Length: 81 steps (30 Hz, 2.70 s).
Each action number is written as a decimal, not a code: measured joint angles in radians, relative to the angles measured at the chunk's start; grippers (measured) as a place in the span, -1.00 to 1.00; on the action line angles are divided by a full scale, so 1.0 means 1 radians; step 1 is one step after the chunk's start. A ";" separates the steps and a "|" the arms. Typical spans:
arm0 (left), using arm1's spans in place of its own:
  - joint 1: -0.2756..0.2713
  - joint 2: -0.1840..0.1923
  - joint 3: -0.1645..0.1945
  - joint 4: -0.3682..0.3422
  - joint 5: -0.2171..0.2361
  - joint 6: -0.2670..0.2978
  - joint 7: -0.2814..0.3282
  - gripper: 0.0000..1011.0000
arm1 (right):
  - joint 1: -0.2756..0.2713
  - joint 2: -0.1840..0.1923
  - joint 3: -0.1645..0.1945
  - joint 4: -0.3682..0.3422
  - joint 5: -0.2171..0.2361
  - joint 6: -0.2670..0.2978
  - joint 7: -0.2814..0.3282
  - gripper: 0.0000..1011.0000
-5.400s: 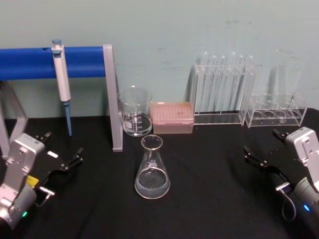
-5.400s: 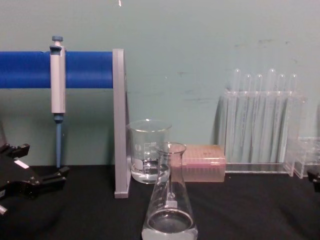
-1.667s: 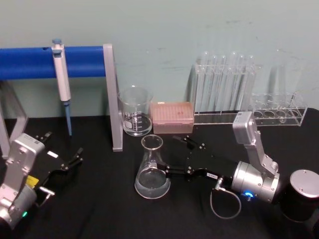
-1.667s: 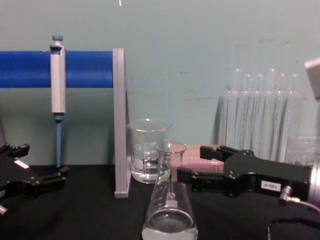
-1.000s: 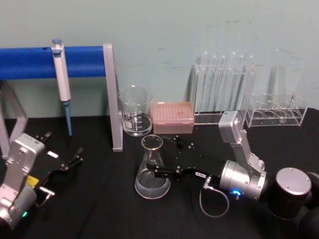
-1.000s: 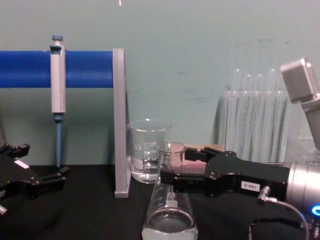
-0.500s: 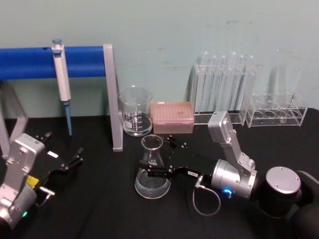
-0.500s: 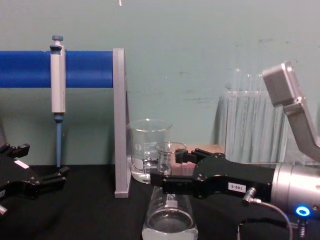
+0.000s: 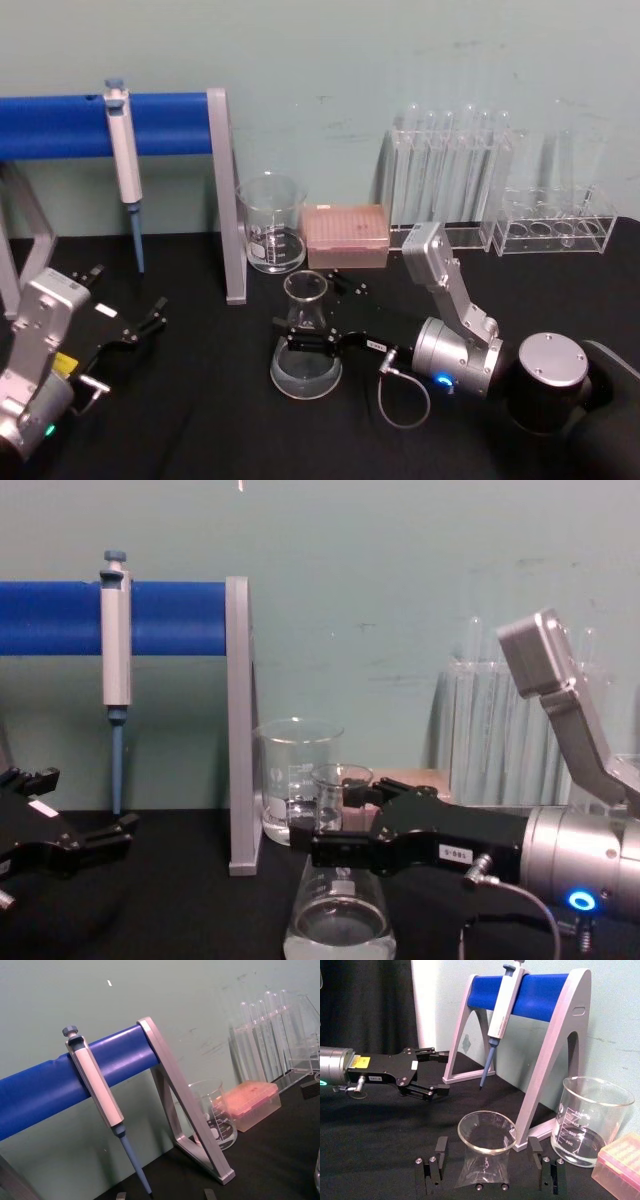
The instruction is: Grasp the erlenmeyer flask with one hand, shake it three times, then place it back.
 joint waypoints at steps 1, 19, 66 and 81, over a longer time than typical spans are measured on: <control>0.000 0.000 0.000 0.000 0.000 0.000 0.000 0.98 | 0.001 -0.003 0.001 0.003 -0.002 0.000 -0.001 0.98; 0.000 0.000 0.000 0.000 0.000 0.000 0.000 0.98 | 0.002 -0.010 0.005 0.005 -0.015 0.001 -0.015 0.98; 0.000 0.000 0.000 0.000 0.000 0.000 0.000 0.98 | 0.001 -0.009 0.004 0.004 -0.011 0.002 -0.011 -0.11; 0.000 0.000 0.000 0.000 0.000 0.000 0.000 0.98 | -0.010 -0.005 0.022 -0.017 -0.008 0.008 -0.015 -0.11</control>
